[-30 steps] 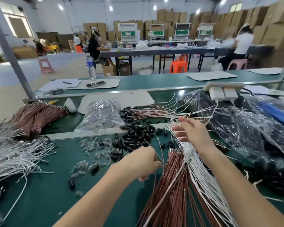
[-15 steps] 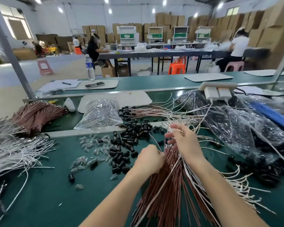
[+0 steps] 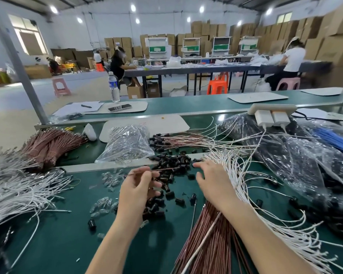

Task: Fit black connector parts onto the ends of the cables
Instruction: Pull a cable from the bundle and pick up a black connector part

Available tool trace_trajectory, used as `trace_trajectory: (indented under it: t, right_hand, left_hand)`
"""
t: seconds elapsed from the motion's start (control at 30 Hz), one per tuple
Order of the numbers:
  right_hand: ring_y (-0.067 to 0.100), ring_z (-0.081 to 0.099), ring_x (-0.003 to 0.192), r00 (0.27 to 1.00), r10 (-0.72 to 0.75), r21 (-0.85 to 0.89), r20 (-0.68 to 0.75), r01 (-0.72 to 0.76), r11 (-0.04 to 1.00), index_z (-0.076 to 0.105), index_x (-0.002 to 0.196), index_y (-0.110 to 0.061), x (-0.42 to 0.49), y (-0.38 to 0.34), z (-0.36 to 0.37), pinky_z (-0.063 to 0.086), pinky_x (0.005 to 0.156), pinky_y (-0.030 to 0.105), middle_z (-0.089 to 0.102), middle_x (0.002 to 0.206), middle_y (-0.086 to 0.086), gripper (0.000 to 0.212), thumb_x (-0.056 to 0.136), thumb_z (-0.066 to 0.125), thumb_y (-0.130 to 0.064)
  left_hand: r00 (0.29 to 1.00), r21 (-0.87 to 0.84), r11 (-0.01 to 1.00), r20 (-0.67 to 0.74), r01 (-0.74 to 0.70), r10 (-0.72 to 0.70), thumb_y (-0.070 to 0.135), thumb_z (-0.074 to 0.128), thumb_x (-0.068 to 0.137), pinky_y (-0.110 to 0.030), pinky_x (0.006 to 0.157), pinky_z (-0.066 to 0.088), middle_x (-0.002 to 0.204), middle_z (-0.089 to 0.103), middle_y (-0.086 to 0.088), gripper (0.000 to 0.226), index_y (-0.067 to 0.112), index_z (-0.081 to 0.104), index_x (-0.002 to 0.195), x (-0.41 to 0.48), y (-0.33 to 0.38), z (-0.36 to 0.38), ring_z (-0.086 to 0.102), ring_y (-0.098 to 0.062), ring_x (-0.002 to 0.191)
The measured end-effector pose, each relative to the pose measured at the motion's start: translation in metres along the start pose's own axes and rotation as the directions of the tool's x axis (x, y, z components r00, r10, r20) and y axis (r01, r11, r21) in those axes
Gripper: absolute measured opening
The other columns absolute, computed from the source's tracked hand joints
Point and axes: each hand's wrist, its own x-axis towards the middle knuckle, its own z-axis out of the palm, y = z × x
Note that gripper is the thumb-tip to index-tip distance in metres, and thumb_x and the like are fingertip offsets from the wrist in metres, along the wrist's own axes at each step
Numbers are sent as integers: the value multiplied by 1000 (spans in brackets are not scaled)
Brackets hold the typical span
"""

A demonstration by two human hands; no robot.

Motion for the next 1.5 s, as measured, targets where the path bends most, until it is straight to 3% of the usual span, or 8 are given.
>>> trace_trajectory:
  t: [0.3, 0.37, 0.43, 0.53, 0.6, 0.73, 1.23, 1.5]
  right_hand:
    - [20, 55, 116, 992, -69, -392, 104, 105, 914, 55, 131, -30, 20, -5, 20, 40, 101, 37, 62, 127, -5, 29, 104, 51, -22]
    - [13, 59, 107, 998, -53, -231, 41, 61, 971, 57, 131, -29, 17, -6, 18, 46, 95, 30, 64, 121, -6, 28, 105, 50, -24]
    - [2, 62, 87, 997, 80, 241, 17, -82, 967, 61, 131, -30, 11, -11, 15, 51, 81, 22, 67, 111, -7, 29, 104, 52, -23]
    - [7, 70, 82, 947, 212, 893, 240, -301, 335, 69, 123, -18, -2, -25, 12, 59, 81, 24, 75, 98, 3, 26, 101, 59, -10]
    - [18, 73, 88, 918, 186, 936, 351, -335, -111, 67, 120, -7, -8, -31, 13, 62, 80, 28, 76, 100, 12, 25, 96, 60, -1]
    - [26, 75, 94, 896, 165, 858, 412, -320, -401, 65, 115, -2, -12, -34, 14, 63, 77, 30, 74, 106, 21, 29, 86, 65, -2]
    - [26, 75, 95, 894, 90, 824, 439, -361, -438, 65, 113, -2, -17, -37, 16, 63, 76, 27, 74, 105, 21, 35, 78, 69, 0]
    - [28, 74, 100, 884, 20, 815, 468, -422, -397, 66, 115, -2, -24, -43, 21, 62, 77, 27, 72, 114, 23, 37, 79, 69, 2]
  left_hand:
    - [999, -55, 998, -28, -18, 16, 32, 69, 83, -25, 64, 59, 101, 77, -9, 32, 13, 70, 109, 0, -25, -19, 73, -17, 84]
    - [999, -45, 998, -15, -39, 38, 34, 70, 82, -24, 64, 58, 101, 77, -8, 24, 20, 75, 101, 0, -27, -20, 73, -17, 83]
    - [999, -41, 998, -4, -51, 51, 34, 70, 82, -24, 63, 58, 100, 78, -7, 16, 28, 77, 95, 1, -27, -18, 72, -16, 83]
    - [998, -53, 997, -10, -55, 54, 34, 71, 81, -23, 62, 57, 100, 78, -7, 17, 25, 77, 95, 4, -25, -16, 72, -14, 82]
    - [998, -57, 996, -10, -63, 63, 34, 71, 81, -22, 61, 57, 100, 78, -7, 21, 23, 76, 97, 5, -26, -14, 72, -13, 82]
    - [997, -38, 997, -2, -73, 73, 36, 70, 81, -22, 62, 57, 101, 78, -6, 26, 19, 74, 101, 5, -26, -14, 72, -13, 82]
    - [997, 19, 997, 26, -69, 69, 40, 68, 84, -23, 64, 57, 100, 78, -3, 11, 37, 76, 92, 1, -24, -11, 71, -12, 81]
    - [998, 14, 998, 43, -55, 54, 38, 68, 85, -21, 63, 56, 97, 78, -4, 20, 24, 75, 98, -1, -25, -12, 69, -10, 79]
